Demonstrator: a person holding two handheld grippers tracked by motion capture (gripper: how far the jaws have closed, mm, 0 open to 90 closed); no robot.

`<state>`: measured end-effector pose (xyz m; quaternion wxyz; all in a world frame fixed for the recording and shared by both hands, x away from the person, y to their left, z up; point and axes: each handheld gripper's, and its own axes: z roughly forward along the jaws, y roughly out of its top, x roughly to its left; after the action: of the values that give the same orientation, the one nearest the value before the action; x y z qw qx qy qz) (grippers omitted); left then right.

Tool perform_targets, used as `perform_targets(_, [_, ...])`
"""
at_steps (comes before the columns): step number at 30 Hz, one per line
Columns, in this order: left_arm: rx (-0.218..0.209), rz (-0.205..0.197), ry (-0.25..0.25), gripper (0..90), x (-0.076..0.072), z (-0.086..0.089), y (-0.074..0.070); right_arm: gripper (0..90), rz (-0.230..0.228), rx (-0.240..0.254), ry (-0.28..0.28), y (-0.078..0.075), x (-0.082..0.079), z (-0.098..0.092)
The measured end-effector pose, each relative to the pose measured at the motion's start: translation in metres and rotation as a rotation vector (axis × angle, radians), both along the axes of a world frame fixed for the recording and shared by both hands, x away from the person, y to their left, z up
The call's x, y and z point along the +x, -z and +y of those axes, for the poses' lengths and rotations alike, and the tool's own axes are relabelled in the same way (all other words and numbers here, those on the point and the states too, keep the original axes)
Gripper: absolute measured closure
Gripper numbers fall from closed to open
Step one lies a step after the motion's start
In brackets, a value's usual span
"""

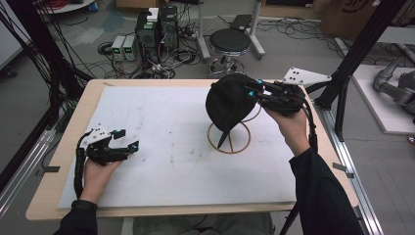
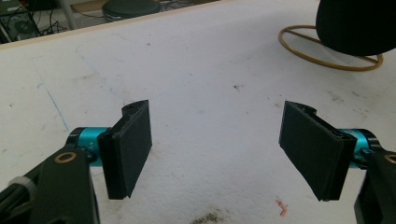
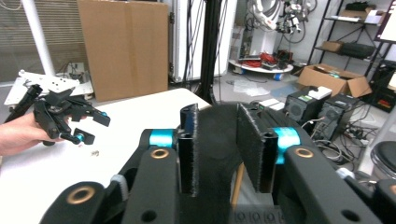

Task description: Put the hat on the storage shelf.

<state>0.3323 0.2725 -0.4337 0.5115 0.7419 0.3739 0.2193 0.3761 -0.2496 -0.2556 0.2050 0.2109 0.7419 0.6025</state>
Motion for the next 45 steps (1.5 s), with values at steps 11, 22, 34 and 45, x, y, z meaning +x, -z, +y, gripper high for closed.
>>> perform_targets(11, [-0.020, -0.016, 0.003, 25.3, -0.001, 0.000, -0.002, 48.6, 0.000, 0.048, 0.052, 0.022, -0.024, -0.028])
perform_targets(22, [-0.049, -0.032, 0.008, 24.3, 0.000, 0.000, -0.003, 34.8, 0.046, 0.045, 0.162, 0.066, -0.053, -0.060])
perform_targets(34, [-0.080, -0.073, 0.012, 19.0, -0.001, -0.002, -0.007, 23.8, 0.138, 0.045, 0.266, 0.125, -0.055, -0.075])
perform_targets(45, [-0.055, -0.087, 0.042, 18.2, -0.003, -0.010, -0.007, 21.1, 0.228, 0.056, 0.431, 0.168, -0.044, -0.103])
